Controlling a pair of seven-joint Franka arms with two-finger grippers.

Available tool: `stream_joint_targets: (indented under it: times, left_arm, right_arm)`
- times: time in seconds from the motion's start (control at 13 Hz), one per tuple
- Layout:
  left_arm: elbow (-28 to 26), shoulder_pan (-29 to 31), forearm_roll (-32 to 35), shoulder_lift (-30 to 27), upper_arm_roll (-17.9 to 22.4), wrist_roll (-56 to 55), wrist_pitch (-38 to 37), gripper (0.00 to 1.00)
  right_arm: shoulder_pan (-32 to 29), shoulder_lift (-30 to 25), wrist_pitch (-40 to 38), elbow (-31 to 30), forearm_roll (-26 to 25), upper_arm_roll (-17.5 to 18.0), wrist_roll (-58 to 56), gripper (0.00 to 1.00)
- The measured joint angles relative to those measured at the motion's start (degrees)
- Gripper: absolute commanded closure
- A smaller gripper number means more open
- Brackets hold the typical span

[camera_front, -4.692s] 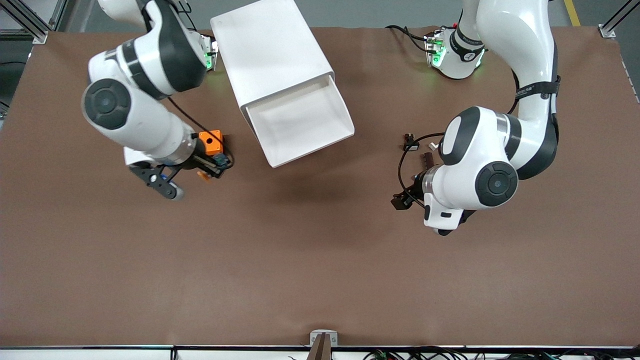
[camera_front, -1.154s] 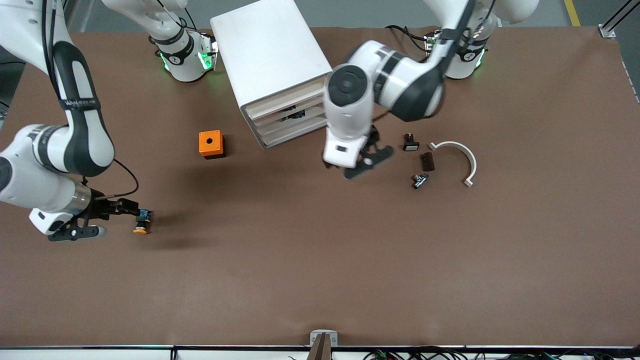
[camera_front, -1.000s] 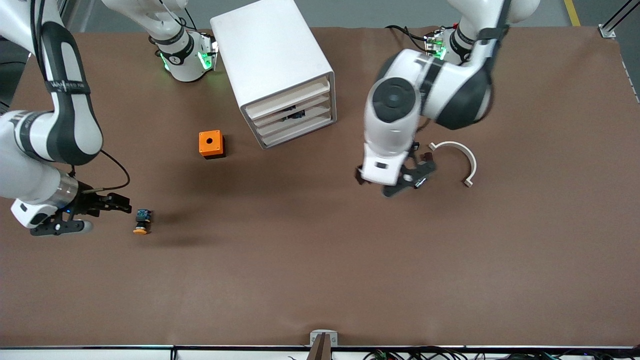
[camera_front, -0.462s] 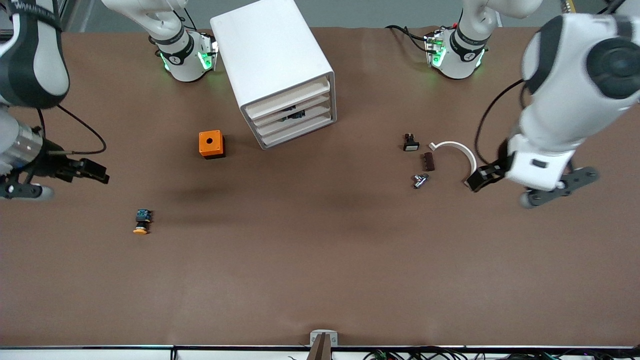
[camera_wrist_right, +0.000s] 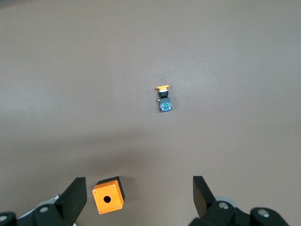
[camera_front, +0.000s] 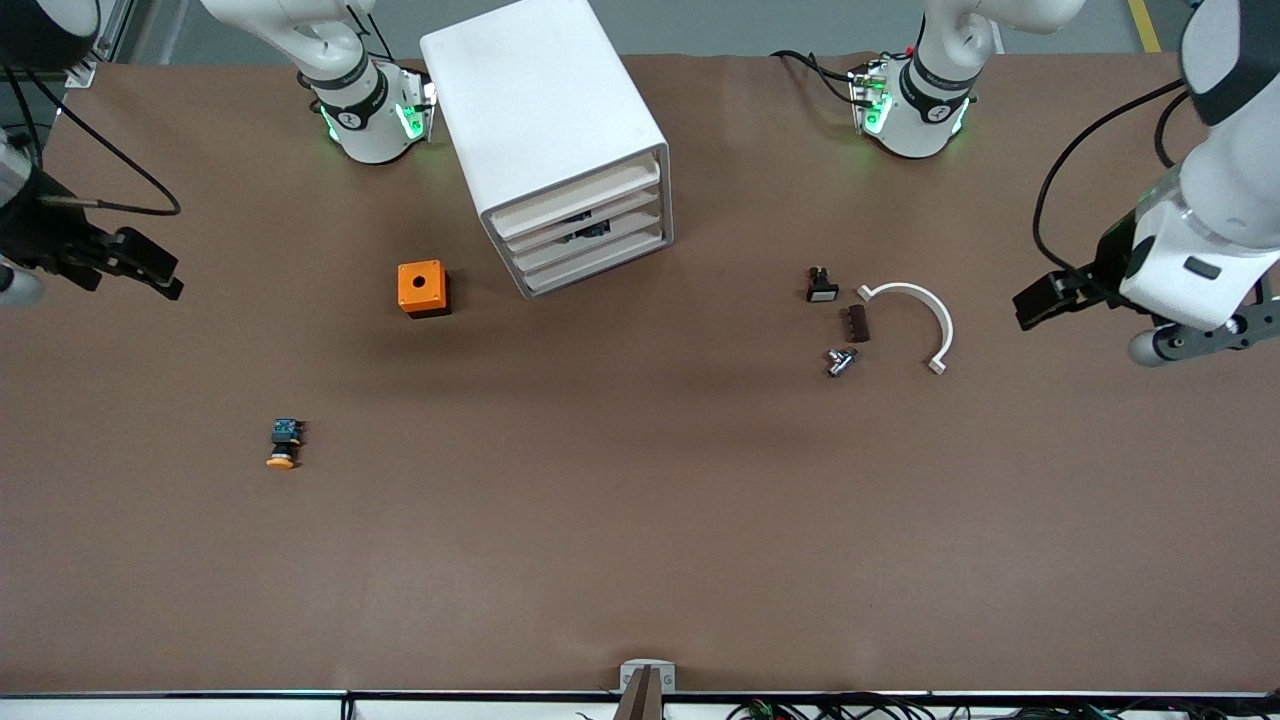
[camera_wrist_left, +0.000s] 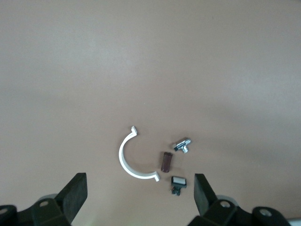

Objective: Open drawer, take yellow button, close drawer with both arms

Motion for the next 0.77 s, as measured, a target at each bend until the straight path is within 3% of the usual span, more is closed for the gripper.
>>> stream_joint_targets:
  times: [0.38,0.46,0.69,0.77]
  left_arm:
    - [-2.28,4.14,0.0,-5.01,-3.6,3.35,-2.9,0.0]
    - [-3.51,7.12,0.0,-5.92,-6.41,3.76,-2.89,0.0]
    - [-7.09,22.56,0.02,-8.29,-21.96,4.63,-1.96,0.0]
    - [-9.15,25.58,0.02,-9.56,-25.08,4.86,-0.67,0.0]
  right_arm:
    - [-0.1,-1.36,-0.48,0.26,-0.11,-0.54,0.28,0.0]
    - [-0.23,-1.29,-0.38,0.25,-0.22,-0.72,0.28,0.0]
    - [-0.5,-1.2,-0.37,0.17,-0.25,-0.86,0.28,0.0]
    - [-0.5,-1.19,-0.37,0.16,-0.25,-0.85,0.28,0.0]
